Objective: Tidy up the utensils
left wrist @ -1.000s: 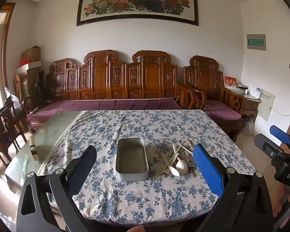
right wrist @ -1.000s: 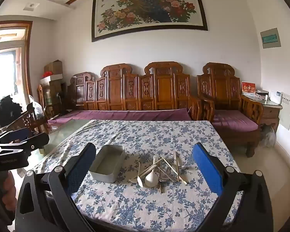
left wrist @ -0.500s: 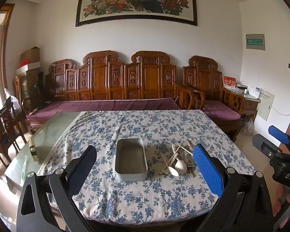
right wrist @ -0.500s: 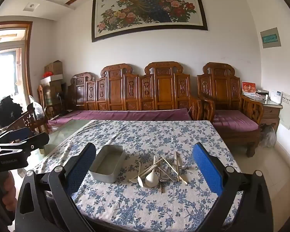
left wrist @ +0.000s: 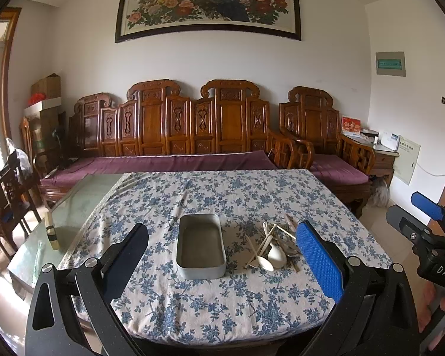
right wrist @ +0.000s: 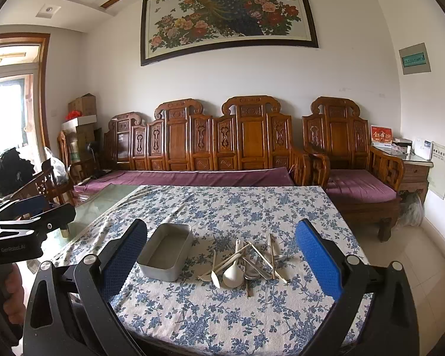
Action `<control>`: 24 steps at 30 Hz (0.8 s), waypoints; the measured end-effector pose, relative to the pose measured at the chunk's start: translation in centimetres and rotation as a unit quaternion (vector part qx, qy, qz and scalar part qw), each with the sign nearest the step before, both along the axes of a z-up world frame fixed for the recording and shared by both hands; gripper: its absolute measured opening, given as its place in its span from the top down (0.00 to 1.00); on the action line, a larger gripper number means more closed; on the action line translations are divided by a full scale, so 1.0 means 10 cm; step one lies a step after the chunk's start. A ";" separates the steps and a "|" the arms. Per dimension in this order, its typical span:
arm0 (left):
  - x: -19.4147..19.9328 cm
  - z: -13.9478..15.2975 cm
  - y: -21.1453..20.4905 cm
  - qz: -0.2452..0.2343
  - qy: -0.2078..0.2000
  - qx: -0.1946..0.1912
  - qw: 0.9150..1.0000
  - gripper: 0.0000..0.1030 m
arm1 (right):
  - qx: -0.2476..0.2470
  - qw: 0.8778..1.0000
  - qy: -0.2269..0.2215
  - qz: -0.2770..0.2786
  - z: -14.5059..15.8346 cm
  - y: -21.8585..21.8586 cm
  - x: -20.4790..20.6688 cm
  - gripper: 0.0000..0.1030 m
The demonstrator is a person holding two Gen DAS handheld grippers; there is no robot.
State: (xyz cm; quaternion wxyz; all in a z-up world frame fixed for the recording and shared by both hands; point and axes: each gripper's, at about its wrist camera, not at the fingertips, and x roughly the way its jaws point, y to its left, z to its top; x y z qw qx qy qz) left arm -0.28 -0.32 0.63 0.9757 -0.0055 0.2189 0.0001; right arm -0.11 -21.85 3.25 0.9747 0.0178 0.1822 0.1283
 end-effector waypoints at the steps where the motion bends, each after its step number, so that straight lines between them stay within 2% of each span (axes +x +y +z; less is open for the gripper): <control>1: 0.00 0.00 0.00 0.000 0.000 0.000 1.000 0.06 | 0.000 1.000 0.000 0.000 0.00 0.00 0.00 0.02; 24: -0.02 0.05 -0.03 0.002 -0.006 0.009 1.000 0.06 | 0.000 1.000 0.000 0.000 0.01 0.00 -0.01 0.02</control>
